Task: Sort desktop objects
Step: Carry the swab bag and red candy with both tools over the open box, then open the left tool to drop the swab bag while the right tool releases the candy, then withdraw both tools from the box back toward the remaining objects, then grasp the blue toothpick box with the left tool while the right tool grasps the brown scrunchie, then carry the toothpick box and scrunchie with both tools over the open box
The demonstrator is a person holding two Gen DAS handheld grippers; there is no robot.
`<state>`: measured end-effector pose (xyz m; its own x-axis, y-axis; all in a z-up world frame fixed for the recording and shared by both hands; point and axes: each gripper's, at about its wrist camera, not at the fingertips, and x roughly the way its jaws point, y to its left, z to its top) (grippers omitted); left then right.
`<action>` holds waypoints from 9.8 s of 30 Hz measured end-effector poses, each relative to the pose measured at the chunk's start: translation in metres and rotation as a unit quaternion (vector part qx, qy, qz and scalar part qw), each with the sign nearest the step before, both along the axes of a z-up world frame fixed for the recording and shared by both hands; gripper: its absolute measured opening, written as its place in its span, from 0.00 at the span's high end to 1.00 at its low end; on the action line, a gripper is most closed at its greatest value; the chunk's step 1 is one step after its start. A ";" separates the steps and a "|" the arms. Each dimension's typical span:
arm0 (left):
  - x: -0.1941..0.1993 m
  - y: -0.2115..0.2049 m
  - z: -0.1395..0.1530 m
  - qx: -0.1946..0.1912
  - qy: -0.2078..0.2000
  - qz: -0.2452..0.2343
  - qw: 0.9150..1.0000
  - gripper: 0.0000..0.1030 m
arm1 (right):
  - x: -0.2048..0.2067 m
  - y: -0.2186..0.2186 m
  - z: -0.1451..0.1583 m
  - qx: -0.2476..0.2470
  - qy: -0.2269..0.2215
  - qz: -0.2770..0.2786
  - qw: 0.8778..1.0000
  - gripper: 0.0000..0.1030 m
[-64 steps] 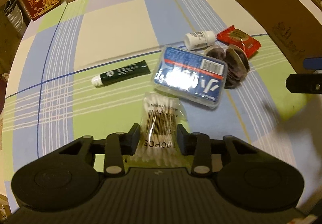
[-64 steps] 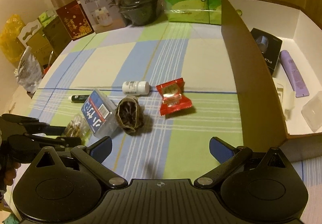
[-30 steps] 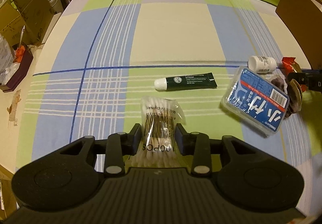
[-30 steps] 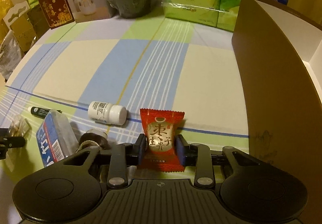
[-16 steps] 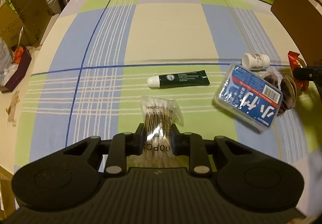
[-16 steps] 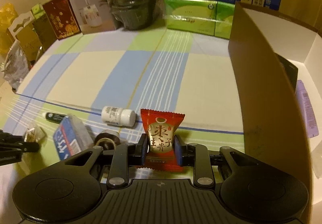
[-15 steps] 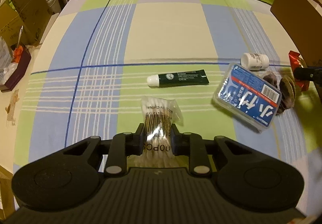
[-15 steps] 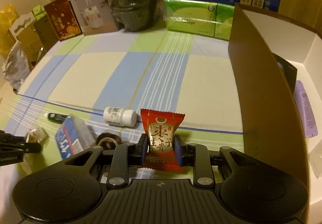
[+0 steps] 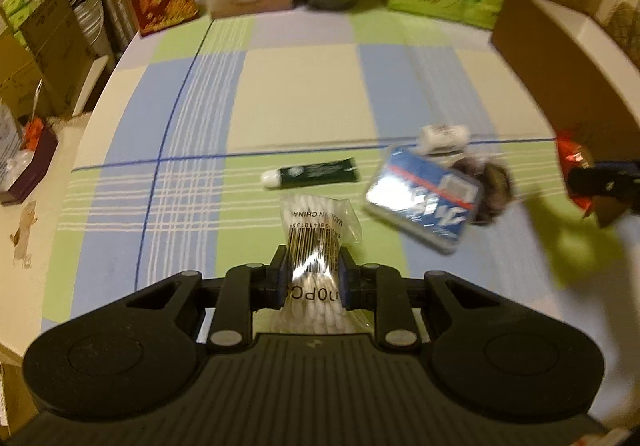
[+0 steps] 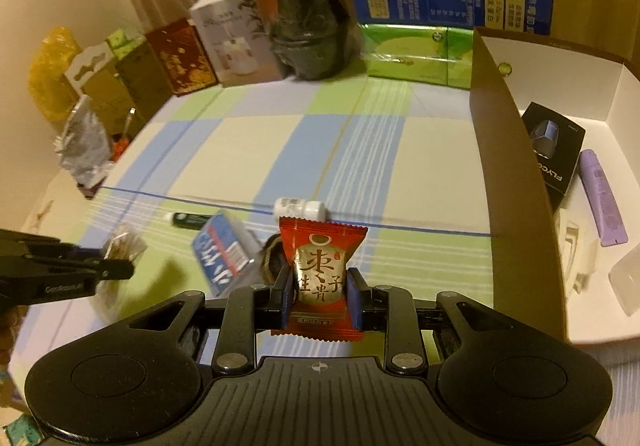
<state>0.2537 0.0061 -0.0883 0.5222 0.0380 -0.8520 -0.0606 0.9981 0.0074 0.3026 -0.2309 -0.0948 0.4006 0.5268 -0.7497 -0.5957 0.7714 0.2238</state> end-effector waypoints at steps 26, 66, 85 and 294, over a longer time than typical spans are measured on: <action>0.001 -0.211 0.076 -0.061 -0.091 -0.225 0.968 0.81 | -0.025 -0.185 0.058 0.042 -0.032 -0.105 0.993 0.76; 0.153 -0.381 0.010 -0.050 0.011 -0.288 0.956 0.79 | 0.139 -0.249 0.040 -0.084 -0.012 -0.004 0.996 0.76; 0.155 -0.358 0.013 -0.019 0.017 -0.277 0.961 0.64 | 0.143 -0.225 0.027 -0.113 0.019 0.070 0.991 0.74; 0.103 -0.062 -0.066 0.006 0.050 -0.082 0.995 0.44 | 0.045 0.028 -0.078 -0.096 -0.018 -0.007 0.995 0.45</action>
